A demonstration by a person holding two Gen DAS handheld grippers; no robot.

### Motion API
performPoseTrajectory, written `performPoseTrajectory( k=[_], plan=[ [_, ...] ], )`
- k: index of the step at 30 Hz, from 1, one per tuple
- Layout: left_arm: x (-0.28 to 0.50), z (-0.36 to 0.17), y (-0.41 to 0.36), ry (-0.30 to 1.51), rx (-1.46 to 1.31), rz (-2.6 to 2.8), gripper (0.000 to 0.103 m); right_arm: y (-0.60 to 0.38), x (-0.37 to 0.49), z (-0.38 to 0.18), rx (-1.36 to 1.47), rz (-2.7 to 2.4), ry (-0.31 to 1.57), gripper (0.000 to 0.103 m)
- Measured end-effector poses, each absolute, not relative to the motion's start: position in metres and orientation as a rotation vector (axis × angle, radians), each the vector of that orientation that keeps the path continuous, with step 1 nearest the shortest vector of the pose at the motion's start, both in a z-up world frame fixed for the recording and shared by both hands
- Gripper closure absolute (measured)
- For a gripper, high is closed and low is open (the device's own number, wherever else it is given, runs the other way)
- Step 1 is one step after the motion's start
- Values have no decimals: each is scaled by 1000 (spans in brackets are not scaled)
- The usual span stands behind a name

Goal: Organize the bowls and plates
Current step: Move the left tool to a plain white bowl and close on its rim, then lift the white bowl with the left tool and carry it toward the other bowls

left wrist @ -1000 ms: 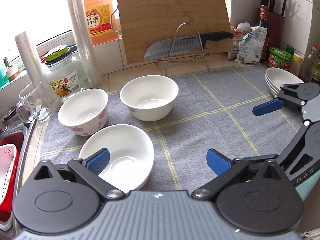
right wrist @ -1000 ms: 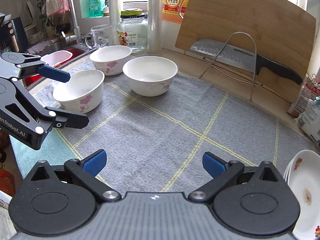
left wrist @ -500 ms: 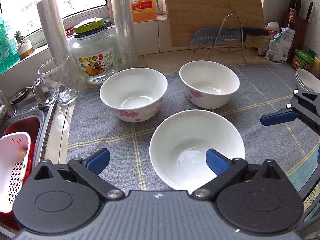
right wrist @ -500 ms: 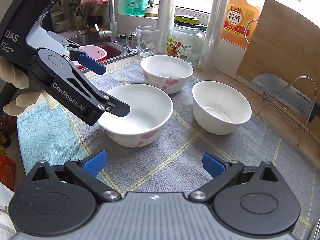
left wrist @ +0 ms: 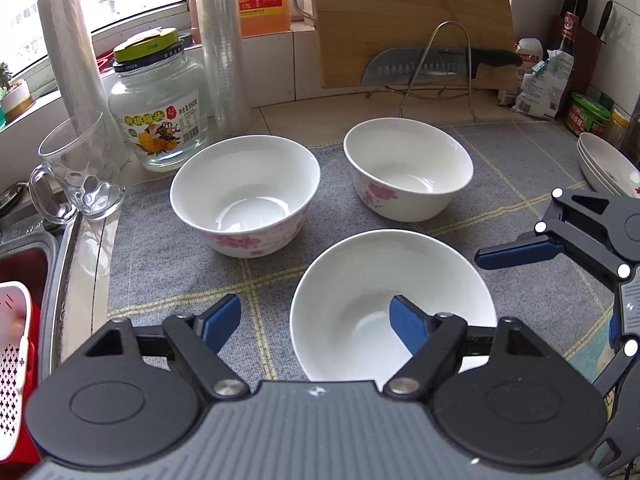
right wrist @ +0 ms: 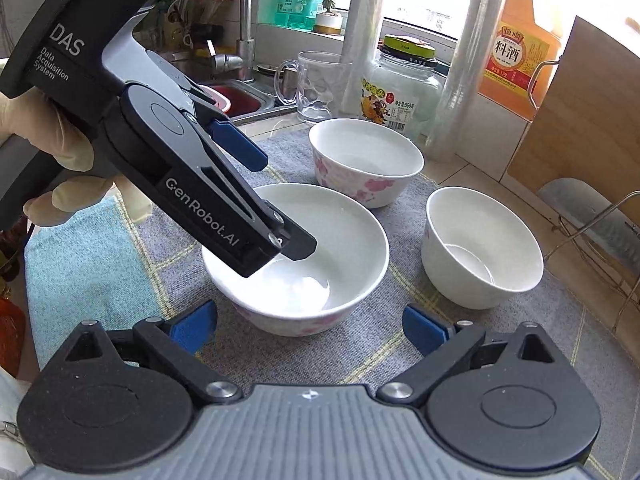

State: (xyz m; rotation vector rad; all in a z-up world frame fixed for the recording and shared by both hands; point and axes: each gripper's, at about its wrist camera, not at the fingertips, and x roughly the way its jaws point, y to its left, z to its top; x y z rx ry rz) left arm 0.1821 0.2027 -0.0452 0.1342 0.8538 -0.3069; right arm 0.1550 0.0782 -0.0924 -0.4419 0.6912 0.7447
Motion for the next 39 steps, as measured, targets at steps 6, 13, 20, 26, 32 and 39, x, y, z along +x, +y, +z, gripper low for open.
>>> performPoseTrajectory(
  k=[6,13,20,26,32,39],
  plan=[
    [185,-45,199,865,124,-353,35,78,156,-92,-442,757,693,14],
    [188,-47,199,887,107,-383,47,79,155,-92,-436,783,695,21],
    [190,-47,200,892,98,-387,48,80,154,-91,-441,797,692,25],
    [186,-45,197,886,107,-395,48,79,154,-91,-438,794,699,25],
    [180,-40,193,881,117,-404,48,77,150,-89,-443,787,702,25],
    [174,-32,181,866,123,-427,48,66,142,-81,-435,773,694,25]
  ],
)
